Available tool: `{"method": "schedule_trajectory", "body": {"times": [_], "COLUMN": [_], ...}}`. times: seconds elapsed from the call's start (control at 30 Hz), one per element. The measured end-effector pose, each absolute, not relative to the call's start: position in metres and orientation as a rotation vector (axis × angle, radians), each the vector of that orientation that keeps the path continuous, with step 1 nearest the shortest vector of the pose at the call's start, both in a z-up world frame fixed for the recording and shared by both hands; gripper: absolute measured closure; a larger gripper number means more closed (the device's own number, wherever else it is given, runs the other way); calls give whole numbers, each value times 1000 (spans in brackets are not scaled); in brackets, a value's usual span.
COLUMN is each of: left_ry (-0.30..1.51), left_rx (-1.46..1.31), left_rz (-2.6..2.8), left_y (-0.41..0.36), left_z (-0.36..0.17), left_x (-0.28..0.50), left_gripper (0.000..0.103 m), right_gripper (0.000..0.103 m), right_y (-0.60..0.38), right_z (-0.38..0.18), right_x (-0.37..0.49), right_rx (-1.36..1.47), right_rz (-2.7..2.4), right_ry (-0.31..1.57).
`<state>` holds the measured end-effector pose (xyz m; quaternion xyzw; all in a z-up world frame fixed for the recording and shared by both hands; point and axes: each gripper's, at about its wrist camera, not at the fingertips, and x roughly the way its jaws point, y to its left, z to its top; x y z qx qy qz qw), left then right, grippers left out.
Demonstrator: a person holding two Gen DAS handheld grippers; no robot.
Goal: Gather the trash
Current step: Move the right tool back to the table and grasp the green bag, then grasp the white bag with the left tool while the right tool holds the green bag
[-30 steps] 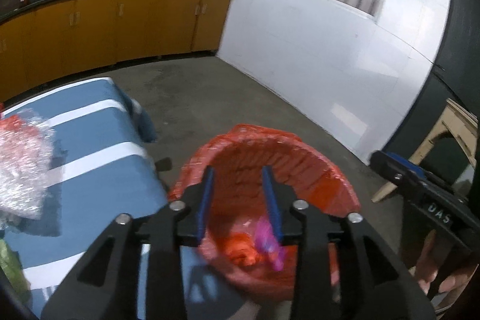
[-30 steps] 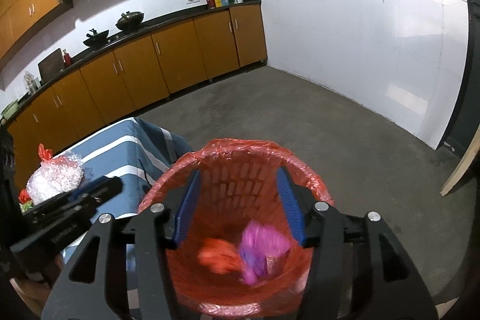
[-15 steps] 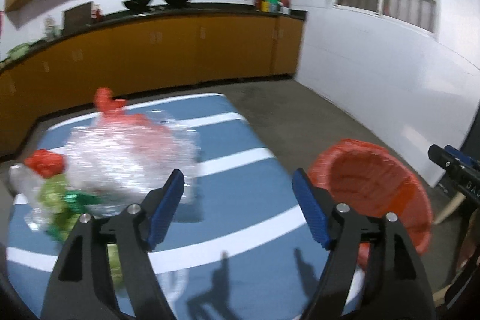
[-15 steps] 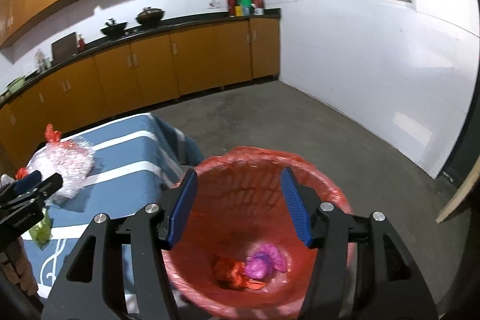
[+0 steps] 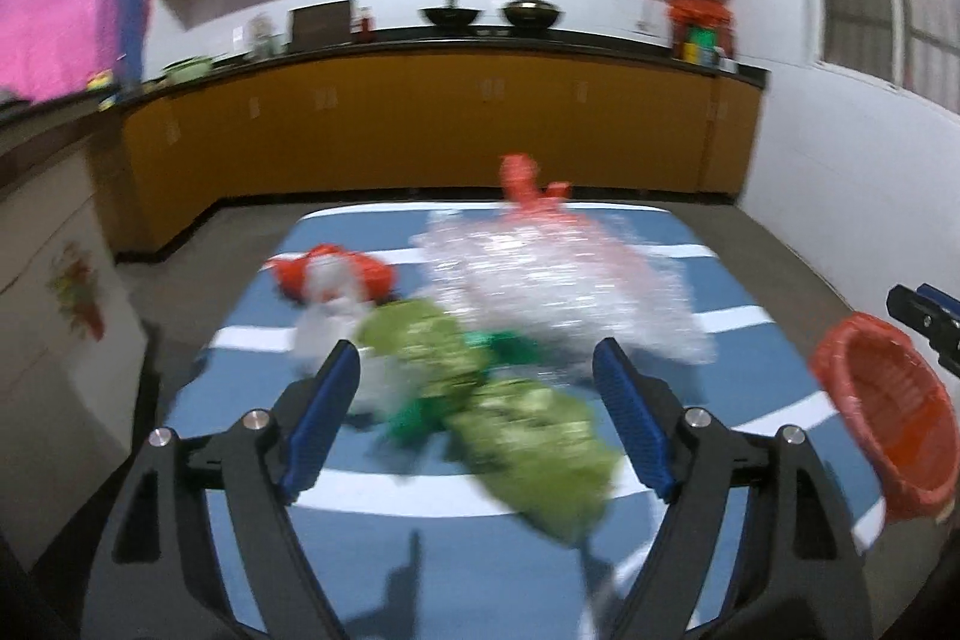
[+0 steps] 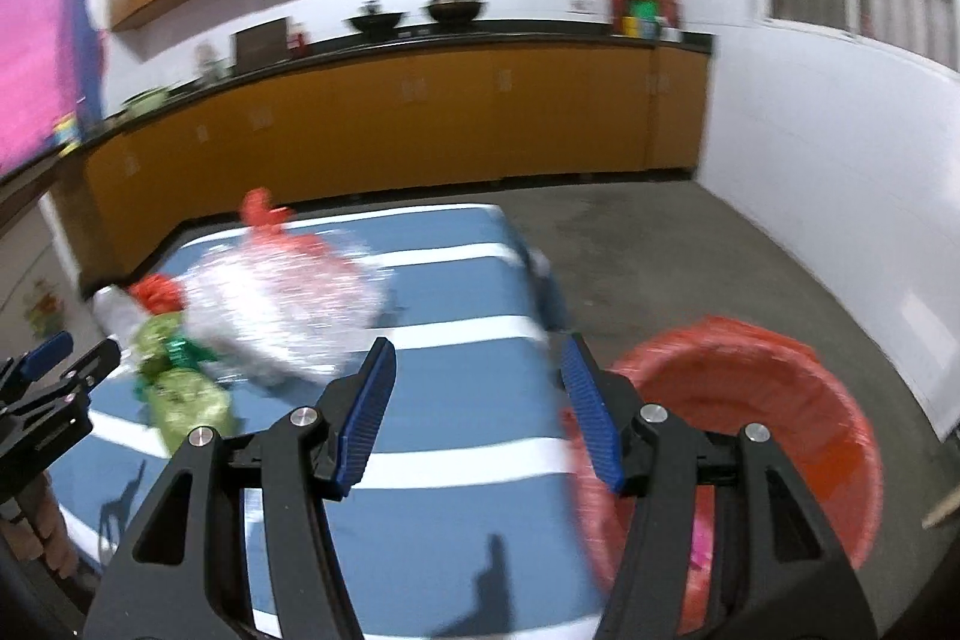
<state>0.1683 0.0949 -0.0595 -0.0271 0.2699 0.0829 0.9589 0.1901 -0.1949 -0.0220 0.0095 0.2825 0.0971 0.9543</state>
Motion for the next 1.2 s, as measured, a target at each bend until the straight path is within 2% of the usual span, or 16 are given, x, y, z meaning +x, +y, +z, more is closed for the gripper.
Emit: {"method": "schedule_trajectory", "body": {"times": [0.13, 0.37, 0.83, 0.87, 1.0, 1.2], "left_ry": [546, 513, 531, 533, 538, 546], "left_rx": [-95, -141, -215, -216, -214, -218], "left_rz": [261, 375, 460, 460, 451, 427], "left_y": [133, 188, 242, 242, 240, 234], "left_z": [-60, -54, -65, -65, -68, -71], "left_x": [159, 140, 120, 121, 122, 127], "left_gripper": [24, 24, 24, 24, 24, 24], "right_gripper": [46, 57, 57, 58, 83, 88], "right_y": [-148, -59, 16, 19, 20, 2], "right_z": [-21, -41, -80, -83, -89, -80], "right_x": [195, 206, 225, 227, 234, 226], "right_rx": [0, -32, -134, -141, -138, -93], "right_rz": [306, 529, 574, 569, 566, 580], "right_ry": [576, 642, 729, 734, 766, 751]}}
